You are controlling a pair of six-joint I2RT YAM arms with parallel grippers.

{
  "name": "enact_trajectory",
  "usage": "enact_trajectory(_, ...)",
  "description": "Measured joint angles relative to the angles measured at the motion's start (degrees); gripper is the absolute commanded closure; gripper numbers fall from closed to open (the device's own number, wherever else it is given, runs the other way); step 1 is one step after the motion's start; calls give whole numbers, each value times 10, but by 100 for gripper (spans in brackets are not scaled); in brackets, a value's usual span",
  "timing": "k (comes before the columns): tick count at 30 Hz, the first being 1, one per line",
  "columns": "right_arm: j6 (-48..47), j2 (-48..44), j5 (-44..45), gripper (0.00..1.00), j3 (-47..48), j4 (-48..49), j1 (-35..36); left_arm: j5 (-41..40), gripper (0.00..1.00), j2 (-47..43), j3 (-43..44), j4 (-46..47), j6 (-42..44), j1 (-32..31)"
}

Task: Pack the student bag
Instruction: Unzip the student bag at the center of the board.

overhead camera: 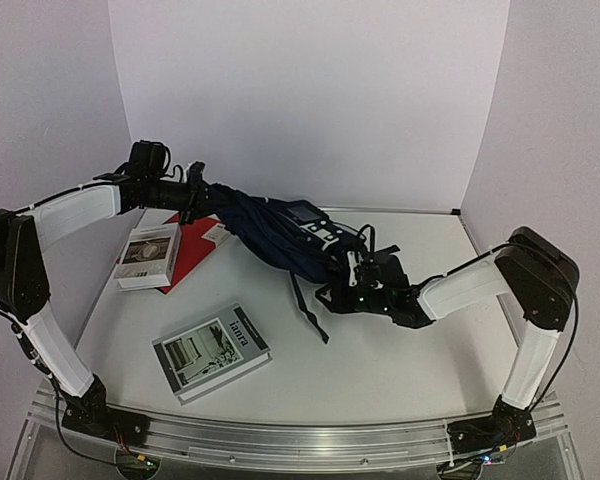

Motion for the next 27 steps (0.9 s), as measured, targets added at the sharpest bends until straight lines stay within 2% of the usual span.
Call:
enact_trajectory(9, 2, 47, 6, 69, 22, 19, 0, -1, 100, 0, 10, -17, 3, 0)
enact_trajectory(12, 1, 59, 5, 78, 29, 33, 0, -1, 100, 0, 10, -17, 2, 0)
enact_trajectory(17, 1, 61, 5, 99, 31, 49, 0, -4, 100, 0, 10, -17, 3, 0)
enact_trajectory(27, -13, 56, -18, 100, 27, 52, 2, -11, 100, 0, 10, -25, 19, 0)
